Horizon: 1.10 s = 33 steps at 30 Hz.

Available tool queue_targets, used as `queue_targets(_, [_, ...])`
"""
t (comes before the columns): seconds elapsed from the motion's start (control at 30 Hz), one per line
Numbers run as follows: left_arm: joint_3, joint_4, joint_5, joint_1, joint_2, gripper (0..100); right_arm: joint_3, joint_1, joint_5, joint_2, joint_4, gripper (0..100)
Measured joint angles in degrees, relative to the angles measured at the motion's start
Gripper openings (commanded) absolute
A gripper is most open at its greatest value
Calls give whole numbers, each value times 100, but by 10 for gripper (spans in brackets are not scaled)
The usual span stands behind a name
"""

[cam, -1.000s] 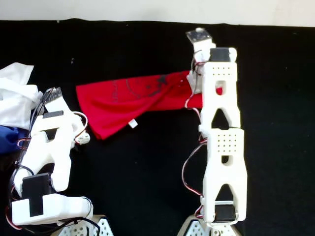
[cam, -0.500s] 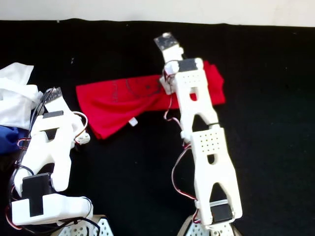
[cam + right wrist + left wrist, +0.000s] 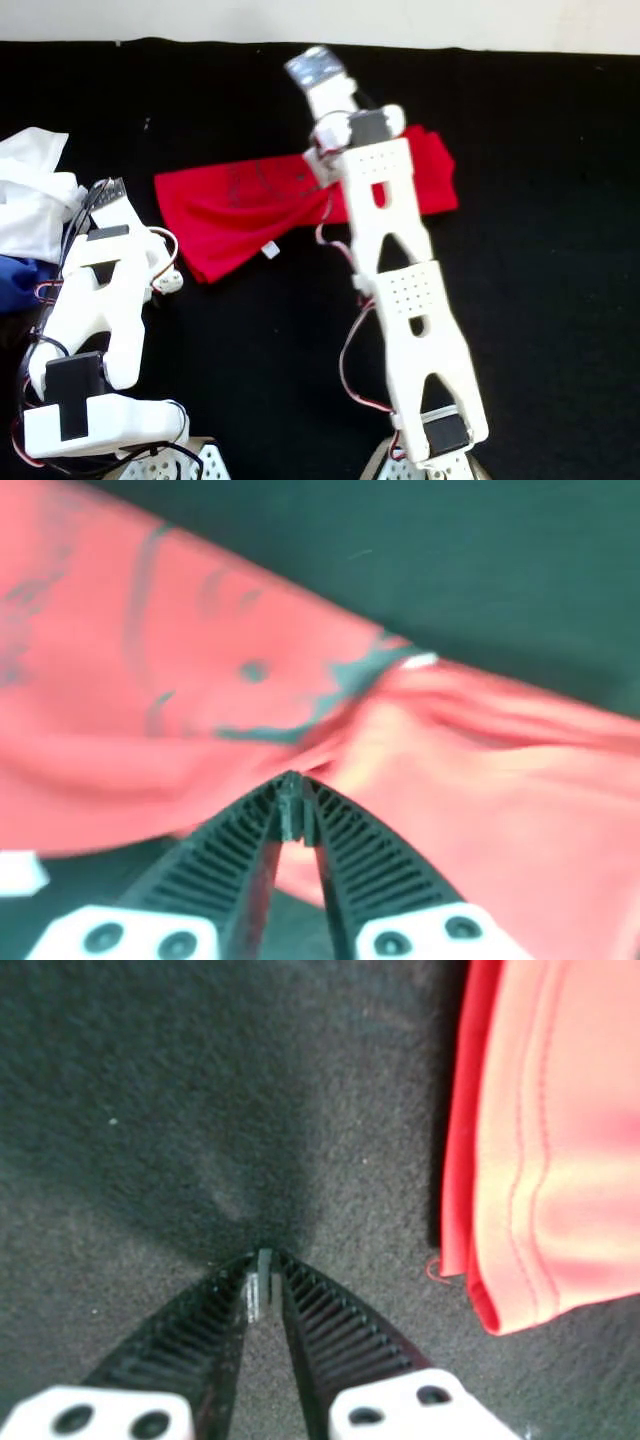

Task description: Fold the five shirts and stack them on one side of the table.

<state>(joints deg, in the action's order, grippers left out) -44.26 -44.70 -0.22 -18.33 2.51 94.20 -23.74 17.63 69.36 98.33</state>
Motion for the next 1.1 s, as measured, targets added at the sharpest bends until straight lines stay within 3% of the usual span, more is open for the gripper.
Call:
queue_targets(0.23, [9,0,9,-158,0,13,-79,-501,9,765,-299,8])
queue_targets(0.37, [519,-404,9,-475,-44,14,-70,-536,18,765,97,8])
queue_targets(0.53, [2057,-1688,9,-712,-229,21,-105,-598,18,624,185,8])
queue_targets(0.77, [4369,-3165,0,-703,-1591,164,-334,-862,18,343,202,8])
queue_targets(1.1, [7692,-5020,0,-1275,-4000,163,-1257,-923,18,185,202,8])
